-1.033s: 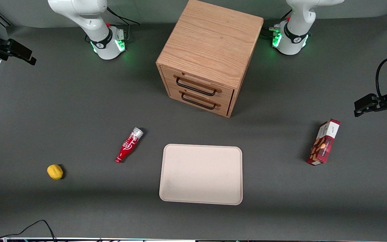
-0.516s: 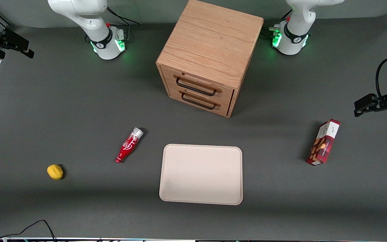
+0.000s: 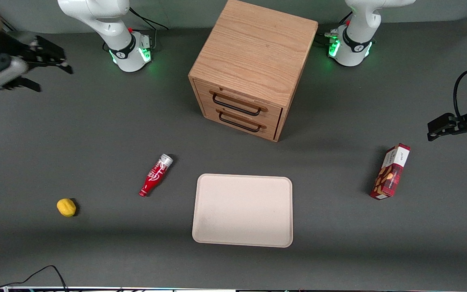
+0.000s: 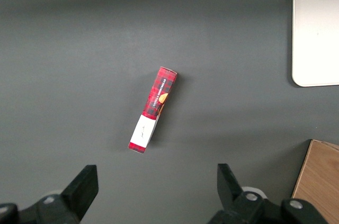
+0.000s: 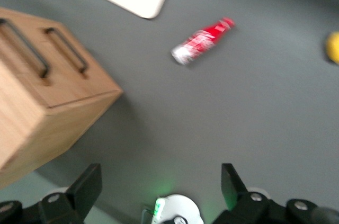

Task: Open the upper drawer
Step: 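Move the right gripper to the upper drawer's black handle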

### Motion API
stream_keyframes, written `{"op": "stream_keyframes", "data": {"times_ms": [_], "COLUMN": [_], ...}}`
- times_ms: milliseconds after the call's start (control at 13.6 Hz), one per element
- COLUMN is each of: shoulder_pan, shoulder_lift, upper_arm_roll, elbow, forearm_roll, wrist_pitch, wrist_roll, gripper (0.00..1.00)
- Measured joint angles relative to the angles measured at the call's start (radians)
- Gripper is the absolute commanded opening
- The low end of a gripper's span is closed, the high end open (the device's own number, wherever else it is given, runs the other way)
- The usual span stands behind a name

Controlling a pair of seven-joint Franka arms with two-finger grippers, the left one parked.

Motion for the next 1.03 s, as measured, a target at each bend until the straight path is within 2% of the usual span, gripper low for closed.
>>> {"op": "stream_keyframes", "data": {"times_ms": [221, 369, 590, 811, 959, 1033], "shoulder_pan": [0.004, 0.004, 0.007, 0.036, 0.055, 0.064], "shoulder_lift": [0.138, 0.219, 0.350, 0.467, 0.535, 0.564], "upper_arm_roll": [0.082, 0.118, 0.243, 0.314, 0.345, 0.368], "elbow": [0.078, 0.098, 0.105, 0.107, 0.107, 0.107], "forearm_roll": [0.149, 0.206, 0.217, 0.217, 0.191, 0.153], "wrist_pitch": [0.049, 0.091, 0.193, 0.267, 0.339, 0.382], "wrist_roll": [-0.003, -0.019, -0.028, -0.028, -0.030, -0.031], "gripper": [1.00, 1.00, 1.00, 1.00, 1.00, 1.00]}}
